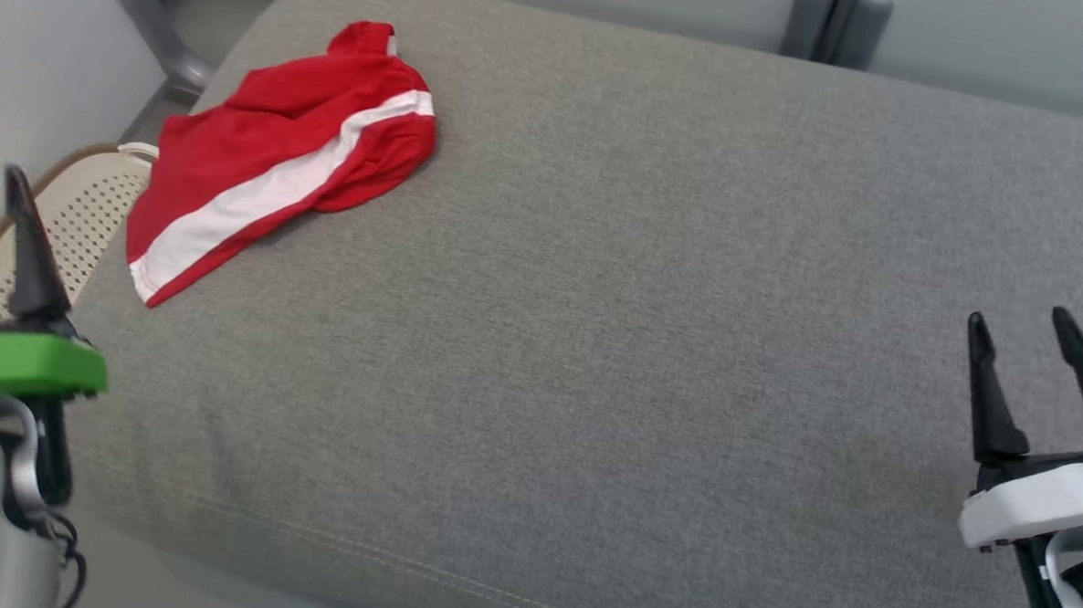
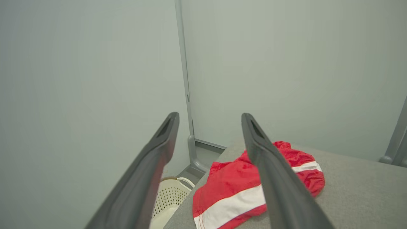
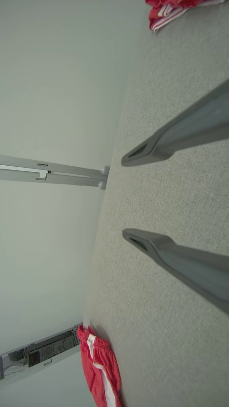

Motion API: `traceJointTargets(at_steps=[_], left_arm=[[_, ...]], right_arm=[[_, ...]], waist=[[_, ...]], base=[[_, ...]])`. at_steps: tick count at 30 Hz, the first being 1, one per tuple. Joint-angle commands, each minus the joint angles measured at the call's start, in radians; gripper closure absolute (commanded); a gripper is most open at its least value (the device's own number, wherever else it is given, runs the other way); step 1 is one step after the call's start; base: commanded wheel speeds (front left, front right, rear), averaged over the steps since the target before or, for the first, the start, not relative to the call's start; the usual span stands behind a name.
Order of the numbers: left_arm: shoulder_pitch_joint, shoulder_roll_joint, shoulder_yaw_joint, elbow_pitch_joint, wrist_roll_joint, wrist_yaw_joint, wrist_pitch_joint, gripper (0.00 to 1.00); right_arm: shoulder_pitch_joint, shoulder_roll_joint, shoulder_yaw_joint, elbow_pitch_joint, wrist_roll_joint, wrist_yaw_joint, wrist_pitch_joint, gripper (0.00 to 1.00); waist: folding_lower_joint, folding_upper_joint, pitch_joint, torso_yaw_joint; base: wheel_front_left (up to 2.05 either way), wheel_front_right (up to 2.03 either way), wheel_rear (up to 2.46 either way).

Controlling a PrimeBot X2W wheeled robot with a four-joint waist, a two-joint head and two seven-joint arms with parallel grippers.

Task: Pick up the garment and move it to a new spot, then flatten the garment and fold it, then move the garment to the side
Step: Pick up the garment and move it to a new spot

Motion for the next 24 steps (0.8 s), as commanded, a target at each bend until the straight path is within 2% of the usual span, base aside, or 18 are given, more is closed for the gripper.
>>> traceJointTargets(at_steps=[1, 7, 13, 24], left_arm=[[-0.068, 0.014, 0.008, 0.019, 0.000, -0.015, -0.007, 0.00], [-0.270, 0.047, 0.060, 0.086, -0.015, -0.042, -0.006, 0.00], [-0.441, 0.048, 0.081, 0.184, -0.007, -0.085, -0.007, 0.00], [-0.664, 0.065, 0.035, 0.527, -0.012, -0.153, 0.028, 0.00]], right_arm=[[-0.014, -0.014, -0.027, -0.026, -0.007, -0.002, 0.009, 0.00], [-0.020, -0.033, -0.123, -0.122, -0.018, -0.002, 0.038, 0.00], [-0.017, -0.030, -0.198, -0.211, -0.027, -0.002, 0.067, 0.00], [-0.035, -0.033, -0.237, -0.290, -0.027, -0.002, 0.102, 0.00]], waist=[[0.0000, -0.0001, 0.153, -0.125], [0.0000, -0.0001, 0.281, -0.193], [0.0000, -0.0001, 0.383, -0.226], [0.0000, -0.0001, 0.479, -0.254]], base=[[0.00, 0.00, 0.00], [0.00, 0.00, 0.00], [0.00, 0.00, 0.00], [0.00, 0.00, 0.00]])
